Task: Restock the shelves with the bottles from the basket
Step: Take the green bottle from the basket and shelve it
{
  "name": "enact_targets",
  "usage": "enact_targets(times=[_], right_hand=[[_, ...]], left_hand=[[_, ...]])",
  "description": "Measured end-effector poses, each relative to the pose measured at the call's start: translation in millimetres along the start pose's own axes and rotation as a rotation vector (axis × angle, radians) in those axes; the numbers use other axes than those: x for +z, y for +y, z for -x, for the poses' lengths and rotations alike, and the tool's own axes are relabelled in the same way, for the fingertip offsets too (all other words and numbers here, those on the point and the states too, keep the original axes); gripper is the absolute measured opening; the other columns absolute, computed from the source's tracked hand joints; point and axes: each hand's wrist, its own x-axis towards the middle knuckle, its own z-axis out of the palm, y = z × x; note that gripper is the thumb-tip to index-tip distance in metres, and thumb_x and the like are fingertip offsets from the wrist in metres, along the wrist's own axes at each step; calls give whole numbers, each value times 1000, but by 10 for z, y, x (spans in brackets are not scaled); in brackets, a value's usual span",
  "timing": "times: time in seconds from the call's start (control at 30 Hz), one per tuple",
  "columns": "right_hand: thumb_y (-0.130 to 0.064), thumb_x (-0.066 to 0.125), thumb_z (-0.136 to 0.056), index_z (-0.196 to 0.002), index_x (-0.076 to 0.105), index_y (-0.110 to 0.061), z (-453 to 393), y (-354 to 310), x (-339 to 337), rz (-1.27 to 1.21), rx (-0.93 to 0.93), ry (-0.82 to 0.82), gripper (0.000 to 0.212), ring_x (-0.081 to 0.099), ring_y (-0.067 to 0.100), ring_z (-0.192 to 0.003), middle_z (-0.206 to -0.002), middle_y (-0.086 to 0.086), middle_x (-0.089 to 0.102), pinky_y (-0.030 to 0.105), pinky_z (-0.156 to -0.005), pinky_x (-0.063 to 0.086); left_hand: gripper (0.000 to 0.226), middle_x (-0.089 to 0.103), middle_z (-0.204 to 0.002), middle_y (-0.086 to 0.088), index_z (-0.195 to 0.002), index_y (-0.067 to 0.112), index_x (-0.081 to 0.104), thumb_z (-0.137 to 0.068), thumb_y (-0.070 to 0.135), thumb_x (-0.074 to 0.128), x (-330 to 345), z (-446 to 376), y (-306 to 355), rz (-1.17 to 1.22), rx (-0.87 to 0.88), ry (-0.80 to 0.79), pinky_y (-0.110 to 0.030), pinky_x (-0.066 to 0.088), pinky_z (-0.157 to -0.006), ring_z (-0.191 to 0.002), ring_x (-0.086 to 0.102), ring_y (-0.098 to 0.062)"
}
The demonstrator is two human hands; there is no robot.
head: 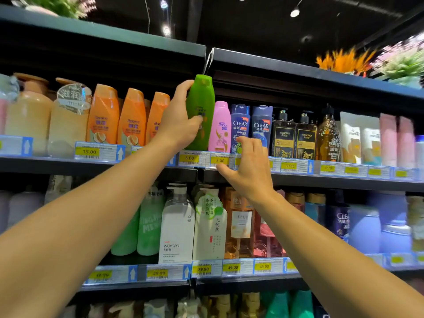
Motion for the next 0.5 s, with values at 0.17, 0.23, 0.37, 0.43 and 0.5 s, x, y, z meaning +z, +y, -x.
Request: enact_targets(times=[0.17,0.23,0.37,0.43,0.5], right_hand=[[-48,73,-80,-140,40,-17,-4,5,-1,-17,-10,-1,75,41,21,-119,-130,2,43,41,-100,42],[-48,72,-81,-140,40,-17,-14,15,-2,-23,-12,-2,75,41,21,-120,-131,2,43,41,-101,42],[-49,71,-81,-141,39,-17,-13,32,-7,-34,-9,-2,74,42,22,-120,-131,2,42,41,-100,42],[-49,71,-82,-141,39,-18,-7,40,-2,-40,-14,-4,74,43,21,-120,-131,1,42,41,-100,42],[-49,71,-82,-140,39,-18,-7,51,4,-46,-17,-4,73,43,21,-120,-132,1,42,41,-100,42]], left_hand=[[86,45,-132,-5,-155,35,18,-89,-5,57,71,18,0,-132,-81,2,-44,54,-91,-110,56,-17],[87,40,-126,-2,-155,38,17,-90,-5,55,104,19,-9,-167,-122,-26,-46,55,-90,-106,58,-23],[82,38,-120,2,-154,40,20,-92,-1,54,165,63,-63,-246,-201,-35,-44,56,-83,-100,60,-26],[82,41,-124,-1,-154,40,20,-91,-2,53,167,52,-78,-246,-244,-19,-44,57,-80,-98,60,-26],[81,43,-130,-7,-154,35,23,-90,1,58,169,33,-77,-262,-266,-13,-41,56,-79,-98,60,-25]])
